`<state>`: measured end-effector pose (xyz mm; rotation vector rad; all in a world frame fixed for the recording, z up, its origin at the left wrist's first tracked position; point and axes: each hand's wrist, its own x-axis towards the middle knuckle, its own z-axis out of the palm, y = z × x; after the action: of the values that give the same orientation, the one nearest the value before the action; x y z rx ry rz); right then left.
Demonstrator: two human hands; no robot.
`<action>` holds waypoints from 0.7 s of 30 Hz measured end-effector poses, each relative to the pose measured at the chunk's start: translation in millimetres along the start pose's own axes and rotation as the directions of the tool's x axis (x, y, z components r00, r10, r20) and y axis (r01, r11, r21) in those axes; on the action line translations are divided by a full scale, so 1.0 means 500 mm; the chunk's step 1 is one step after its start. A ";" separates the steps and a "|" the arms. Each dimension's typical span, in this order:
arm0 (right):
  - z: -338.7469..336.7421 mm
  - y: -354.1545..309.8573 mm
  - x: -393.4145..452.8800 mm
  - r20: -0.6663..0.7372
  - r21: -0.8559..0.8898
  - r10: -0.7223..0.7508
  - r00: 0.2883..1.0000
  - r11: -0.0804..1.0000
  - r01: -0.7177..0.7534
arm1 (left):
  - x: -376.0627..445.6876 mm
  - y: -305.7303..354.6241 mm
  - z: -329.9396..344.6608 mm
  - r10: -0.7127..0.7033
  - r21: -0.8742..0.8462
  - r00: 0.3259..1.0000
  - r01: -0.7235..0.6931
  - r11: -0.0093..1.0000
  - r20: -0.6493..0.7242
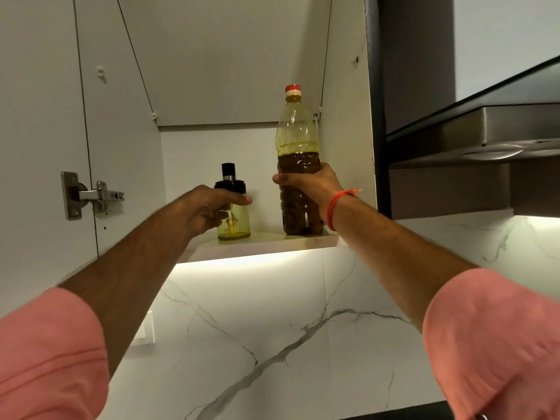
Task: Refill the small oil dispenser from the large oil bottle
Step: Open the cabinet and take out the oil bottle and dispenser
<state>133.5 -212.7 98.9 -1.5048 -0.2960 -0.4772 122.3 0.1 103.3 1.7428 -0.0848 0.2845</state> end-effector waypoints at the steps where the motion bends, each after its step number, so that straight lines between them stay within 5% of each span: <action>1: 0.000 0.002 0.003 -0.001 -0.007 0.002 1.000 1.000 -0.002 | 0.007 -0.003 -0.002 -0.013 0.006 1.000 0.013 1.000 0.012; 10: -0.002 0.015 0.012 -0.019 -0.073 -0.010 1.000 0.997 0.008 | 0.044 -0.025 0.010 -0.031 0.131 0.998 0.024 0.991 0.045; 21: 0.006 0.015 0.000 -0.096 -0.004 0.011 0.995 1.000 -0.011 | -0.022 -0.018 0.018 0.137 0.082 0.990 -0.134 0.988 -0.031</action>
<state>137.3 -209.6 92.3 -1.4826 -0.2116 -0.5398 115.0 -8.3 90.6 1.8135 -0.1680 0.4242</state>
